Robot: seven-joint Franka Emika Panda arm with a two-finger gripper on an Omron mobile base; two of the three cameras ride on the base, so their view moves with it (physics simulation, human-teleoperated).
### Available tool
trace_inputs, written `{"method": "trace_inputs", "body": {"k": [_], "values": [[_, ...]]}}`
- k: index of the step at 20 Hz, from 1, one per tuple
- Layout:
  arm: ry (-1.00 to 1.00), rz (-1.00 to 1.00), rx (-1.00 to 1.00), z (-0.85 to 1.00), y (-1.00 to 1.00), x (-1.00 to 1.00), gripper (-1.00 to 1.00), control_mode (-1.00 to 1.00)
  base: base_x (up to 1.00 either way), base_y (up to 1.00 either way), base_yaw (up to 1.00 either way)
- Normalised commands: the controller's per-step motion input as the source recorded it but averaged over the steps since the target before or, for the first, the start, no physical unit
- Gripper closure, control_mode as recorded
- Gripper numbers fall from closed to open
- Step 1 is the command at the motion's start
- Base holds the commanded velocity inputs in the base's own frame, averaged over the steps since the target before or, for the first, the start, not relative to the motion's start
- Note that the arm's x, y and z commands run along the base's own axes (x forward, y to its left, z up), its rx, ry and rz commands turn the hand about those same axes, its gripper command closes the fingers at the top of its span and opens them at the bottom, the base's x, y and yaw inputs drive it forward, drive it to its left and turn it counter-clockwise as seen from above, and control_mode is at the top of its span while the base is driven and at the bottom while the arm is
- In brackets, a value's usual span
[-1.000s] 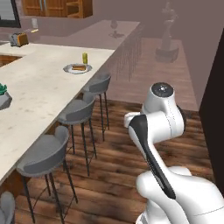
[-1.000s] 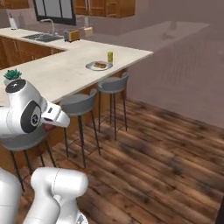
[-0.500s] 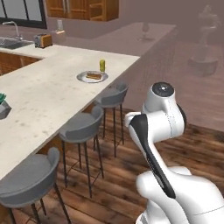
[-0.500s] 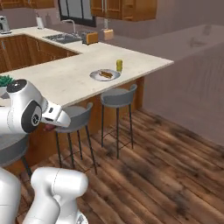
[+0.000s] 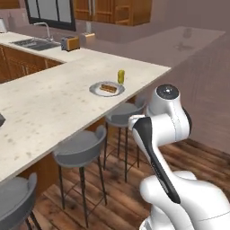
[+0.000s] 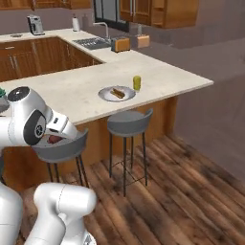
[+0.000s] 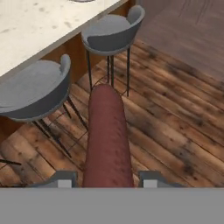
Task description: Move the hot dog bun to the plate on the dining table and place the condiment next to that plate. Then navigate to the fridge and take the sausage and place it on the plate as well.
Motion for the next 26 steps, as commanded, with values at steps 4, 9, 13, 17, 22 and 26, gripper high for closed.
{"method": "trace_inputs", "body": {"k": [4,9,13,17,22,26], "values": [[0.0,0.0,0.0,0.0,0.0,0.0,1.0,1.0,0.99,-0.51,0.42],[0.0,0.0,0.0,0.0,0.0,0.0,1.0,1.0,0.99,-0.47,0.45],[0.0,0.0,0.0,0.0,0.0,0.0,1.0,1.0,0.97,-0.47,0.46],[0.0,0.0,0.0,0.0,0.0,0.0,1.0,1.0,0.83,-0.54,0.47],[0.0,0.0,0.0,0.0,0.0,0.0,1.0,1.0,0.76,-0.68,0.44],[0.04,0.19,0.05,-0.06,-0.37,0.4,1.0,-1.0,0.34,-0.37,0.21]]}}
